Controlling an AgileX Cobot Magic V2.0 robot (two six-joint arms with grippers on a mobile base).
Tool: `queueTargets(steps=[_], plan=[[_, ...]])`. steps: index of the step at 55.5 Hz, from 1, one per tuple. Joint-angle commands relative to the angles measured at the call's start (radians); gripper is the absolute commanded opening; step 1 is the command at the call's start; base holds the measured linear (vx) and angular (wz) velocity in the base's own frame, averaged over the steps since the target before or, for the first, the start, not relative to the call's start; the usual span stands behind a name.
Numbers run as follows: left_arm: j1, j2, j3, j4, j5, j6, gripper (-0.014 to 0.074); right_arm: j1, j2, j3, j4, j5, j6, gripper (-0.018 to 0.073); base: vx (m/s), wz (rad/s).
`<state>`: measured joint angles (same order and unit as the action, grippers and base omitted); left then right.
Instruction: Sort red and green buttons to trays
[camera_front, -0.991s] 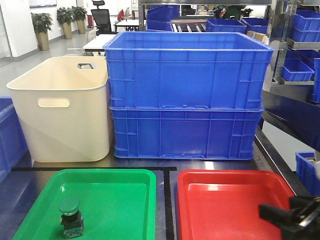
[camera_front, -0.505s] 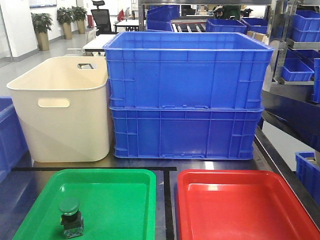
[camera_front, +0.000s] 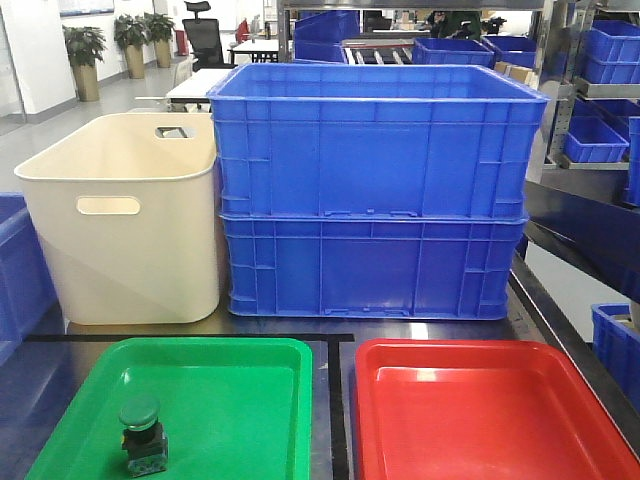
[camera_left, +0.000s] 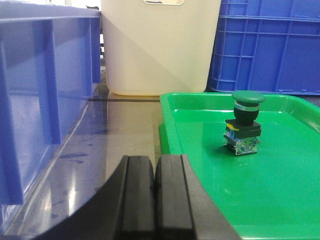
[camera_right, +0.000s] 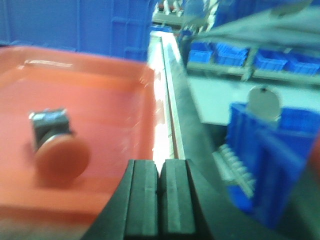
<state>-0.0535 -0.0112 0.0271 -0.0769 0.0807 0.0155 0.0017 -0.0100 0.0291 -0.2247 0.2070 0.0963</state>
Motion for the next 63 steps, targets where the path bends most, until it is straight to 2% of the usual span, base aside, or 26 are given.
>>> queueTargets(steps=[1, 63], plan=[[0.003, -0.005, -0.02, 0.0, -0.081, -0.007, -0.0006, 0.01, -0.014, 0.015, 0.003, -0.095, -0.003, -0.0009, 0.0, 0.0], [0.003, -0.005, -0.02, 0.0, -0.081, -0.007, -0.0006, 0.007, -0.012, 0.015, 0.006, -0.086, 0.002, -0.0009, 0.0, 0.0]])
